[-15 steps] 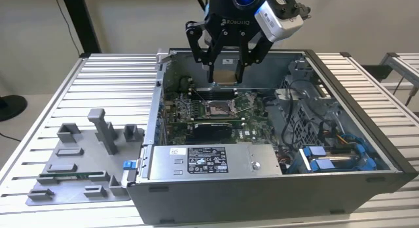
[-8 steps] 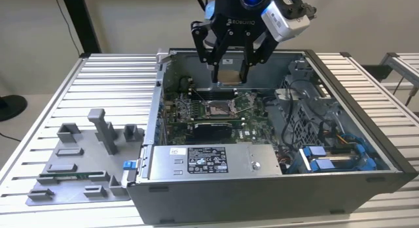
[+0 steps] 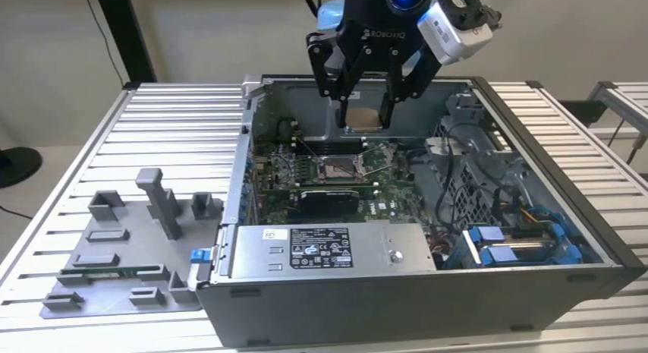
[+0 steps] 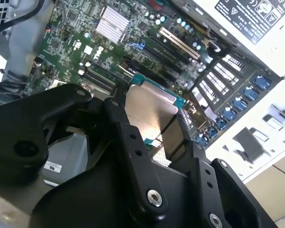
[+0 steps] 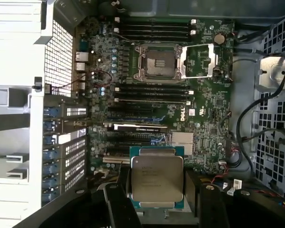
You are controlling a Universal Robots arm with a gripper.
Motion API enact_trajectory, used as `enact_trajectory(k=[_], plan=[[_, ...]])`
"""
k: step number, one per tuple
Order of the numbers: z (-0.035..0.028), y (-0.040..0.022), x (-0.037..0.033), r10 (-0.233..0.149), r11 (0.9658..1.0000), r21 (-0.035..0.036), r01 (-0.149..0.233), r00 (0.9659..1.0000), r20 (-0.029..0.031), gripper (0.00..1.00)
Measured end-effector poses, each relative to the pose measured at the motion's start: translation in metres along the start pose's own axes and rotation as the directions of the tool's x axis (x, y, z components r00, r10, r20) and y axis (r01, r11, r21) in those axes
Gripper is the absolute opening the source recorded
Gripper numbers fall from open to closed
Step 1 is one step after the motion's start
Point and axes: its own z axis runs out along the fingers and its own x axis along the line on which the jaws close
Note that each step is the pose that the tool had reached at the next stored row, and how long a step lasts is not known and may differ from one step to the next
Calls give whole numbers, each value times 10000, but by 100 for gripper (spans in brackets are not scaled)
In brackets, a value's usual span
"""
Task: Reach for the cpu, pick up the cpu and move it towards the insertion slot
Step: 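Pick up the cpu and move it towards the insertion slot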
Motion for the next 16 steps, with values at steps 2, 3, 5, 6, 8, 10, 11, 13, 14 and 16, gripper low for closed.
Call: enact_trajectory(k=[2, 3, 5, 6, 8, 10, 11, 13, 14, 16], plan=[[-1, 0, -24, -1, 10000, 0, 1, 10000, -2, 0], [-1, 0, -37, -1, 10000, -1, 1, 10000, -3, 0], [-2, -1, -67, -1, 10000, -1, 1, 10000, -8, 0], [-2, -1, -83, -1, 10000, 0, 1, 10000, -11, 0], [-4, -1, -118, -1, 10000, 0, 1, 10000, -16, 0], [-5, -2, -152, 1, 10000, 0, -1, 10000, -22, 0], [-5, -2, -170, 0, 10000, -1, 0, 10000, -24, 0], [-6, -2, -202, 0, 10000, -1, 0, 10000, -28, 0], [-7, -2, -218, 1, 10000, 0, -1, 10000, -30, 0], [-8, -3, -255, 1, 10000, -1, -1, 10000, -38, 0]])
